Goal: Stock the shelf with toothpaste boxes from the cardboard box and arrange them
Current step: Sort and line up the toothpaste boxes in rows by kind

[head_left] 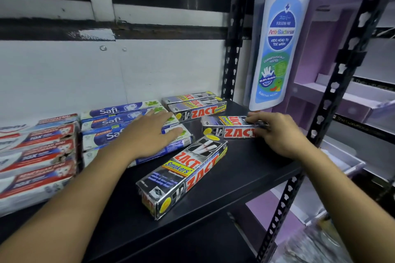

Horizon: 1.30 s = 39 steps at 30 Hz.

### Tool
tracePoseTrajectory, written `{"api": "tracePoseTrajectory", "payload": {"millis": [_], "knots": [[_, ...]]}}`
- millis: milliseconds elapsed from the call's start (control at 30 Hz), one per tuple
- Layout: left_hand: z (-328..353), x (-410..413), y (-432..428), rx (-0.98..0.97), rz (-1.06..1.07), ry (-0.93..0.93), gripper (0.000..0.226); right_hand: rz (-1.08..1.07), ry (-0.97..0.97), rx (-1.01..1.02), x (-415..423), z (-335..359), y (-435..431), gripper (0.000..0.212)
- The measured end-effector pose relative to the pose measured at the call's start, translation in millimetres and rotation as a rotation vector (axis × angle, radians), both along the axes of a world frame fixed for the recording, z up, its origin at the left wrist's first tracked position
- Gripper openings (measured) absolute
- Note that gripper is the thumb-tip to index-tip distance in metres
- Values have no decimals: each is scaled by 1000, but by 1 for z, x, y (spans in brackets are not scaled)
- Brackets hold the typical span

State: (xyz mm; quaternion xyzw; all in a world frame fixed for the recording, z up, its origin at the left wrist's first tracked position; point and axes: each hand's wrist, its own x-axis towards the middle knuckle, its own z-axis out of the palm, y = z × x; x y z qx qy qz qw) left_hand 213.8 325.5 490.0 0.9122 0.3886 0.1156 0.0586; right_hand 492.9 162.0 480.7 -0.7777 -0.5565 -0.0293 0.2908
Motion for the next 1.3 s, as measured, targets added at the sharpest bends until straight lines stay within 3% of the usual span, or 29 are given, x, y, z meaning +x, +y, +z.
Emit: {"api": "tracePoseTrajectory", "payload": {"millis": [567,767,1100,1300], "knots": [[3,1,-5,-8,10,11,70,75,232,63,-12,-6,88,31],[4,2,-8,8,1,21,69,30,340,95,-14,-12,84,70],[6,3,-9,7,12,-18,67,40,267,102,-7,-17,92,80],[15,2,3,-58,106,-254,51,67,292,151,-4,-20,96,78]]}}
